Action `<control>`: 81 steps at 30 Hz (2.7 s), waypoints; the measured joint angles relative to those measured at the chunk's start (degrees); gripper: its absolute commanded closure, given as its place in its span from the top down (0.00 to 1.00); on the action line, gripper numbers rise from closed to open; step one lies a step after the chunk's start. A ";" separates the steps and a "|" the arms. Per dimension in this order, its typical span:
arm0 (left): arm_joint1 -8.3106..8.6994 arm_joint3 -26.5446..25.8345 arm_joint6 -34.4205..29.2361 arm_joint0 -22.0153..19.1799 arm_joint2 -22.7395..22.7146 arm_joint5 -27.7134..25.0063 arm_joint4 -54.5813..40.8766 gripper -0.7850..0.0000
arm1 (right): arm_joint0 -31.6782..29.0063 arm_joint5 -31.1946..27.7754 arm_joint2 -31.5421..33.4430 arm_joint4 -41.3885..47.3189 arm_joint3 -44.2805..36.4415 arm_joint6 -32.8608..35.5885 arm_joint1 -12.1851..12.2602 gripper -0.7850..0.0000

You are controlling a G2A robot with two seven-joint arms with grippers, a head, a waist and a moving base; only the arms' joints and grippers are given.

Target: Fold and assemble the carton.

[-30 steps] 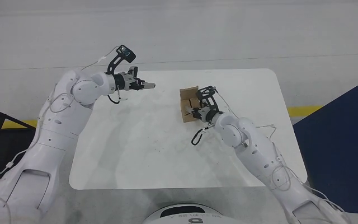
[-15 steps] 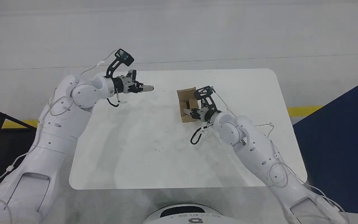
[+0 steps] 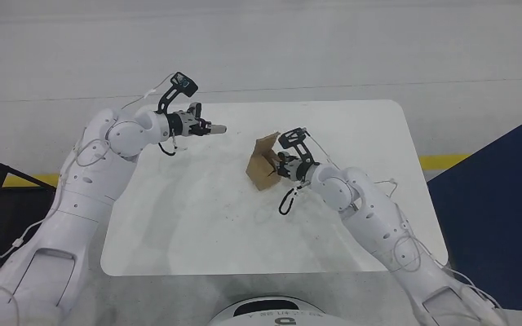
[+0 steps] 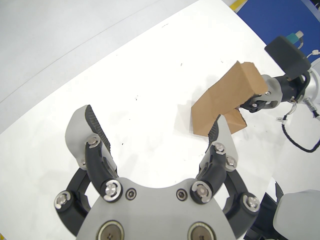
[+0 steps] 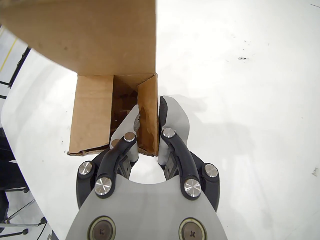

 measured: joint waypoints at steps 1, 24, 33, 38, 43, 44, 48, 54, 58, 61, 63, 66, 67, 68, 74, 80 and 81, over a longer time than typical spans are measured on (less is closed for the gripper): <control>-0.03 0.09 -0.04 -0.05 0.02 -0.04 0.04 1.00 | -0.33 -0.90 0.18 -0.78 -0.71 0.56 0.18 0.27; -4.43 -0.19 -9.05 -9.95 12.90 -6.77 7.65 1.00 | -14.22 -16.57 8.54 -19.65 -9.87 -16.81 3.95 1.00; -7.06 3.60 -10.58 -14.50 17.84 -10.90 6.35 1.00 | -13.90 -10.07 6.96 -26.17 -7.53 -16.62 3.50 1.00; -7.51 5.39 -10.99 -16.27 18.07 -10.93 6.03 1.00 | -12.96 -9.81 6.20 -24.90 -6.80 -16.82 3.21 1.00; -7.49 5.32 -10.97 -16.21 18.06 -10.94 6.04 1.00 | -12.98 -9.81 6.22 -24.95 -6.82 -16.81 3.22 1.00; -7.50 5.32 -10.97 -16.21 18.07 -10.94 6.04 1.00 | -12.98 -9.81 6.22 -24.95 -6.82 -16.81 3.22 1.00; -7.49 5.22 -10.90 -16.21 17.98 -10.89 5.97 1.00 | -12.99 -9.84 6.22 -24.92 -6.84 -16.83 3.21 1.00; -6.21 6.16 8.00 -9.28 10.54 -17.94 -1.16 1.00 | -14.43 -22.16 9.03 -25.39 -4.73 -35.18 4.02 1.00; -6.19 10.92 23.44 -2.76 9.58 -26.88 -6.49 1.00 | -15.90 -26.04 10.06 -33.49 -2.09 -50.69 4.70 1.00; -6.16 12.82 30.95 0.06 9.98 -26.75 -4.32 1.00 | -15.81 -25.34 10.10 -36.44 -0.49 -55.37 4.81 1.00; -6.15 15.09 35.49 1.07 10.54 -26.67 -0.27 1.00 | -15.80 -24.03 10.24 -37.27 0.28 -56.58 4.80 1.00; -6.45 18.46 39.63 0.59 11.70 -26.68 6.31 1.00 | -15.97 -23.37 10.90 -37.91 0.84 -57.32 4.92 1.00; -6.59 19.64 40.02 0.12 12.08 -26.68 8.30 1.00 | -16.07 -23.61 11.21 -37.94 1.01 -57.62 5.00 1.00; -6.85 21.02 40.40 -0.56 12.52 -26.68 10.46 1.00 | -16.21 -23.88 11.69 -37.76 1.33 -57.85 5.11 1.00; -8.10 24.90 35.29 -4.01 14.86 -24.10 17.25 1.00 | -15.28 -21.08 12.05 -36.50 3.19 -53.49 4.87 1.00; -9.80 24.62 35.68 -5.96 15.66 -24.78 15.11 1.00 | -11.82 -19.32 9.06 -36.46 6.67 -50.90 3.91 1.00; -9.93 24.90 36.81 -6.09 15.47 -25.12 14.99 1.00 | -11.40 -19.57 8.83 -36.35 7.23 -51.01 3.84 1.00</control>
